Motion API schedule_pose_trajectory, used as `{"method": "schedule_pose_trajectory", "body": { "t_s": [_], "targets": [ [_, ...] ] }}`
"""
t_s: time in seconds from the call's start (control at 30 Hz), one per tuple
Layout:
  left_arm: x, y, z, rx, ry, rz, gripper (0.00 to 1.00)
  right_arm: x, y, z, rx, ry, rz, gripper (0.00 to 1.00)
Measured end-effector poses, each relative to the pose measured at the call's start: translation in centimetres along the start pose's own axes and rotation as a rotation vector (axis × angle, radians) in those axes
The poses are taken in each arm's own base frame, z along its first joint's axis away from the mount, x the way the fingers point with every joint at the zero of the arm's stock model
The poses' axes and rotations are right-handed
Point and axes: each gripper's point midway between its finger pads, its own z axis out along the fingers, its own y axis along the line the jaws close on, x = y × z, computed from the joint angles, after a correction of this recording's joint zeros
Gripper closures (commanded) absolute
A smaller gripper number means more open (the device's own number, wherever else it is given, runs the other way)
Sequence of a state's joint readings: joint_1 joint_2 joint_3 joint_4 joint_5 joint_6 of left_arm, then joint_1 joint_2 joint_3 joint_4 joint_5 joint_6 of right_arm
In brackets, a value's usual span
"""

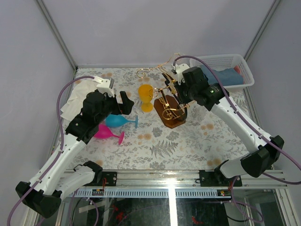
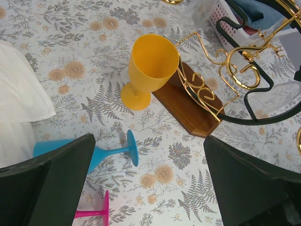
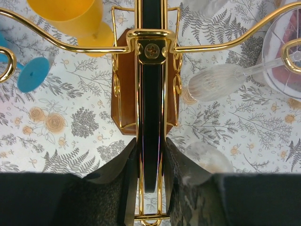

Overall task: Place the wine glass upside down on the wine glass rack
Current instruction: Adjust the wine rack at the center of the board.

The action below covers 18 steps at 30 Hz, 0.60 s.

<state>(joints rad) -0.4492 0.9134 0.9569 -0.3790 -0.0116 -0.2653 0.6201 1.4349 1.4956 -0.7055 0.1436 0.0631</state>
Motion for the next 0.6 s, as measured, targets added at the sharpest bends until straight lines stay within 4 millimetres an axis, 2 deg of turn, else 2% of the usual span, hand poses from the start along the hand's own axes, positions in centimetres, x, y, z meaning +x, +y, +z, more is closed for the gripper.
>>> {"method": "schedule_pose_trajectory", "body": {
  "t_s": [0.1,0.17,0.2,0.43,0.6],
  "targets": [
    [0.0,0.0,0.0,0.0,0.0,0.0,0.0,0.2,-0.7,-0.1,-0.02,0.013,-0.018,0.79],
    [0.0,0.0,0.0,0.0,0.0,0.0,0.0,0.2,-0.9,-0.2,-0.035,0.019,-0.024,0.62],
    [0.0,0.0,0.0,0.0,0.0,0.0,0.0,0.2,-1.0,-0.4,-0.044,0.021,-0.026,0.56],
    [0.0,0.0,0.0,0.0,0.0,0.0,0.0,-1.8,-1.0,-1.4,-0.06,-0.031,-0.024,0.36],
    [0.0,0.0,0.0,0.0,0.0,0.0,0.0,-2.4,-1.0,-2.1,-0.052,-0.059,0.032,0.31]
  ]
}}
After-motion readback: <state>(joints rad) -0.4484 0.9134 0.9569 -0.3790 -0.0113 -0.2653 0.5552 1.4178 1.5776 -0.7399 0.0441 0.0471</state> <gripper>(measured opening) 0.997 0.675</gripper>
